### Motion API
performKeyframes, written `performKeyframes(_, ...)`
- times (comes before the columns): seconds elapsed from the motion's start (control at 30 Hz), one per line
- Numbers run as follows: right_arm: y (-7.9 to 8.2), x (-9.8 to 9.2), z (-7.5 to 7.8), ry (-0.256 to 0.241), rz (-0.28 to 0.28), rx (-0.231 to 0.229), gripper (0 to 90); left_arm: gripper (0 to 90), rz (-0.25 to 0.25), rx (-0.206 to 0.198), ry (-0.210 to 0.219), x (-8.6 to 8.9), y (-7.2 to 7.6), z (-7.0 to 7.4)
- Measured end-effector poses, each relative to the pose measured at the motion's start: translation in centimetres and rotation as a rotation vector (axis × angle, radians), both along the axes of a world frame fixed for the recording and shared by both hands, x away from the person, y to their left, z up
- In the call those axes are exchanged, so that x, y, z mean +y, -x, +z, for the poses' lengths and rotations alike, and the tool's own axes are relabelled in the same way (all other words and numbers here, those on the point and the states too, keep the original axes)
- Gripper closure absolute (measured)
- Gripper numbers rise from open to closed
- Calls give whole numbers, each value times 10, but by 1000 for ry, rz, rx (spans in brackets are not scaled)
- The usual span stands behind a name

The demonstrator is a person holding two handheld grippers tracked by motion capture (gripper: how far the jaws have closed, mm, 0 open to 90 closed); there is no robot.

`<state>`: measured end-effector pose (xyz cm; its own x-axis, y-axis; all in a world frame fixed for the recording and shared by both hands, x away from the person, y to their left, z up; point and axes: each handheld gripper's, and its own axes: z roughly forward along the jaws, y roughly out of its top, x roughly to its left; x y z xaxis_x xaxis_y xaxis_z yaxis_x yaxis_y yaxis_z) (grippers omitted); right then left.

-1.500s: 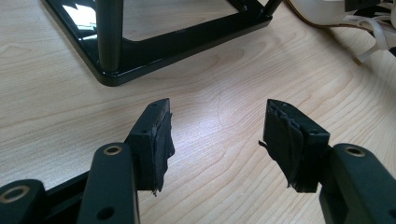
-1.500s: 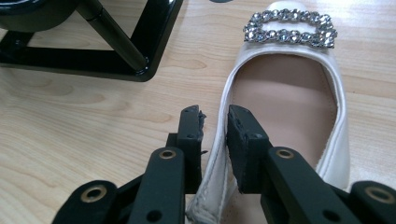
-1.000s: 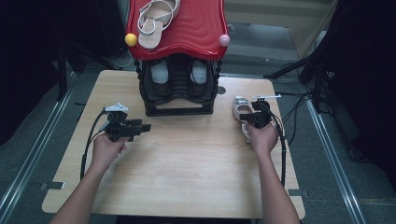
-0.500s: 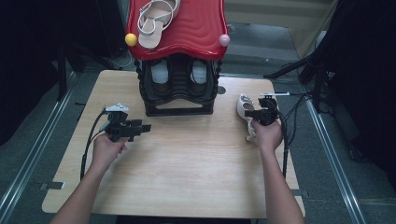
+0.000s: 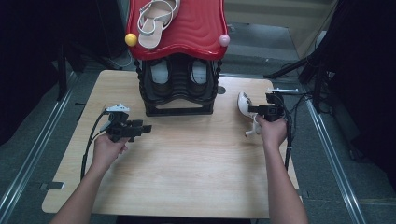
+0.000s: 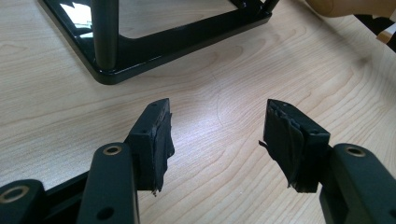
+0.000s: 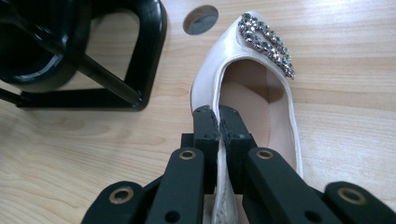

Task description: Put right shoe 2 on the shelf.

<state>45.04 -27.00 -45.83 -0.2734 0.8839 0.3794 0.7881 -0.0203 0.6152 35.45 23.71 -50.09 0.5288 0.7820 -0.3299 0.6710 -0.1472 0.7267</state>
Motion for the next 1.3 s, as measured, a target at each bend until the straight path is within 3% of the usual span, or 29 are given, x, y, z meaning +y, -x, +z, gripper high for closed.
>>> performKeyframes(0.1,-2,2,8,16,15,-2,889,422,-1,2,-1,0,0,0)
performKeyframes(0.23,-3,3,19,-28,20,-17,889,422,-3,2,-1,0,0,0)
performKeyframes(0.77,-10,20,70,-28,51,-71,888,422,-10,2,-14,-3,1,-1)
performKeyframes(1.03,-13,24,107,-58,53,-107,888,422,-13,2,-9,-3,0,-1)
performKeyframes(1.3,-16,36,145,-41,55,-153,887,422,-14,-3,-2,-4,1,-1)
